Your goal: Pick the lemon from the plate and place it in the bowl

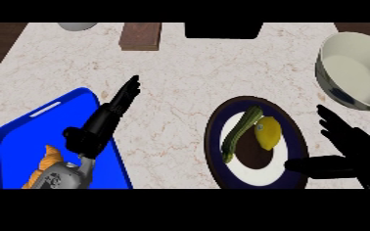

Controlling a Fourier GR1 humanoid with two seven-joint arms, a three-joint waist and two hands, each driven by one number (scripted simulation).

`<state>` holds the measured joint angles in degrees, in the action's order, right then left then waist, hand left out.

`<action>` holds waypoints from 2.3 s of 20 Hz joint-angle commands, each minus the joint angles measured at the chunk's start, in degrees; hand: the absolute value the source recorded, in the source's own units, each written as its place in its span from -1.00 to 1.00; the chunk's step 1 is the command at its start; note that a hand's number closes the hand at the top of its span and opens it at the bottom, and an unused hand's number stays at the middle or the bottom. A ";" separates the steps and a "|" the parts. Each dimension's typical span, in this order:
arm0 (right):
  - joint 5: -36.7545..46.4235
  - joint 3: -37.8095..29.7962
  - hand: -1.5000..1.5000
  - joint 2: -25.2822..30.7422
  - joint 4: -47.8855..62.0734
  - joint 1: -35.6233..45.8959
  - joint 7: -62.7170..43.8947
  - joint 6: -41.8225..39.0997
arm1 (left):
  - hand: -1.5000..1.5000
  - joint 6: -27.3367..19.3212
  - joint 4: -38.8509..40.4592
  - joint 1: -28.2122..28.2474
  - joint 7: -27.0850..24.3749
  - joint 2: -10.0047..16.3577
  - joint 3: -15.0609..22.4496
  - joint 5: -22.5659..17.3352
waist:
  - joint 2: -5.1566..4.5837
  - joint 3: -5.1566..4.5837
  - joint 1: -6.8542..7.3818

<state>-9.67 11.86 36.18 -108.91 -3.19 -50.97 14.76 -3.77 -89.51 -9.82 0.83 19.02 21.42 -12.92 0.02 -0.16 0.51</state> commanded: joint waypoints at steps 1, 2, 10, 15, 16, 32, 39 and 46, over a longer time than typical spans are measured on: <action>-2.98 -1.10 -1.00 0.87 -1.45 5.54 -10.14 -4.42 | 0.00 1.70 -1.92 1.91 0.24 0.33 -1.76 -0.24 | 0.00 0.13 -0.16; -2.15 -1.34 -1.00 0.59 -1.68 5.86 -11.36 -4.64 | 0.00 3.39 -0.32 2.21 -0.62 1.12 -3.15 -0.40 | -0.01 0.13 -0.30; 5.20 1.38 -1.00 -5.41 0.91 10.85 -15.82 -4.43 | 0.00 3.44 1.28 -0.25 1.40 -3.77 -4.17 3.63 | -0.06 0.14 -0.35; 15.63 5.10 -1.00 -8.27 -4.98 6.23 -17.85 -0.53 | 0.00 4.48 -1.47 1.38 2.35 -4.05 -5.75 3.94 | 0.05 0.13 -0.59; 15.39 3.40 -1.00 -9.46 0.93 7.27 -13.77 -0.94 | 0.00 3.10 -3.93 6.21 0.30 -4.87 -3.22 6.03 | 0.03 0.15 -0.26; 30.18 4.60 -1.00 -19.22 10.51 5.99 -11.44 -1.24 | 0.00 7.18 -1.86 3.00 2.30 -7.53 -7.13 7.62 | -0.05 0.16 -0.44; 29.35 1.28 -1.00 -21.45 11.12 0.97 -4.64 -3.53 | 0.00 9.36 -2.77 1.37 5.88 -9.28 -9.21 9.06 | 0.01 0.17 -0.61; 34.38 2.36 -1.00 -28.63 20.20 4.77 0.72 0.62 | 0.00 10.08 2.37 -0.26 2.77 -11.89 -11.30 10.61 | -0.04 0.17 -0.54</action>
<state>21.59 12.30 12.05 -92.76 1.25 -53.08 12.27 6.14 -88.92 -7.88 2.61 8.53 11.24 -2.64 0.19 -0.23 -0.09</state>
